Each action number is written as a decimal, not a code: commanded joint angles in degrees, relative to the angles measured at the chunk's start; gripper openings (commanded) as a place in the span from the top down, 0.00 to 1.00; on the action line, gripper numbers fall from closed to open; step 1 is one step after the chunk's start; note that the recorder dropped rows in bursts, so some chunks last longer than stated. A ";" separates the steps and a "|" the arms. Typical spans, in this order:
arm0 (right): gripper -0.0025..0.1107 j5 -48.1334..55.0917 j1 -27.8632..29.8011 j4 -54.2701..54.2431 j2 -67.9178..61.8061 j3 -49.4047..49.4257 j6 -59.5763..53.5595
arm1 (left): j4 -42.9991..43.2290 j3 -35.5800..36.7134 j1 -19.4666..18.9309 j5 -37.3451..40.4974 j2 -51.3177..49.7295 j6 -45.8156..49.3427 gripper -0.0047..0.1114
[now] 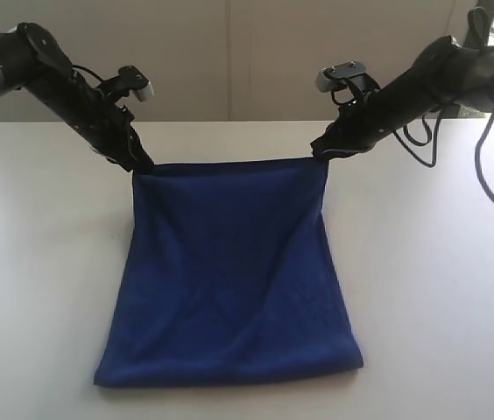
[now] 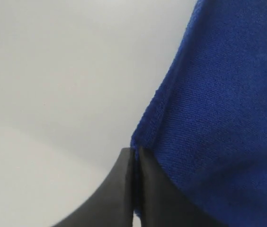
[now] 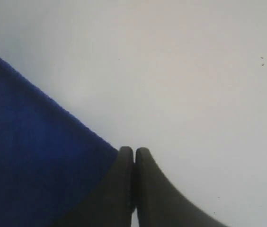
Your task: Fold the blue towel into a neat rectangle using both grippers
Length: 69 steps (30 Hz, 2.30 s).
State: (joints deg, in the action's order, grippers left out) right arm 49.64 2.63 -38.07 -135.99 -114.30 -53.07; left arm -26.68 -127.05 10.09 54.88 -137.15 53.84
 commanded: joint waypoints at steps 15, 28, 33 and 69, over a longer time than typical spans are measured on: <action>0.98 -7.41 0.28 -2.13 -3.79 -0.39 -0.72 | 1.92 0.33 0.25 -1.84 -3.86 -0.51 0.96; 0.64 -10.72 0.28 -2.13 -4.62 -0.39 -0.72 | 4.03 0.33 0.25 -7.04 -5.58 -1.56 0.96; 0.58 -10.63 0.28 -2.18 -4.37 -0.39 -0.72 | 4.14 0.33 0.25 -7.86 -5.58 -1.56 0.96; 0.98 20.32 -11.55 9.75 2.03 7.78 4.36 | -7.98 8.56 3.03 15.08 1.73 -9.75 0.96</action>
State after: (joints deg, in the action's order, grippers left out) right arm 69.76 -8.49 -29.71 -133.89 -107.24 -49.91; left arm -32.23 -121.65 11.23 64.56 -135.91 43.36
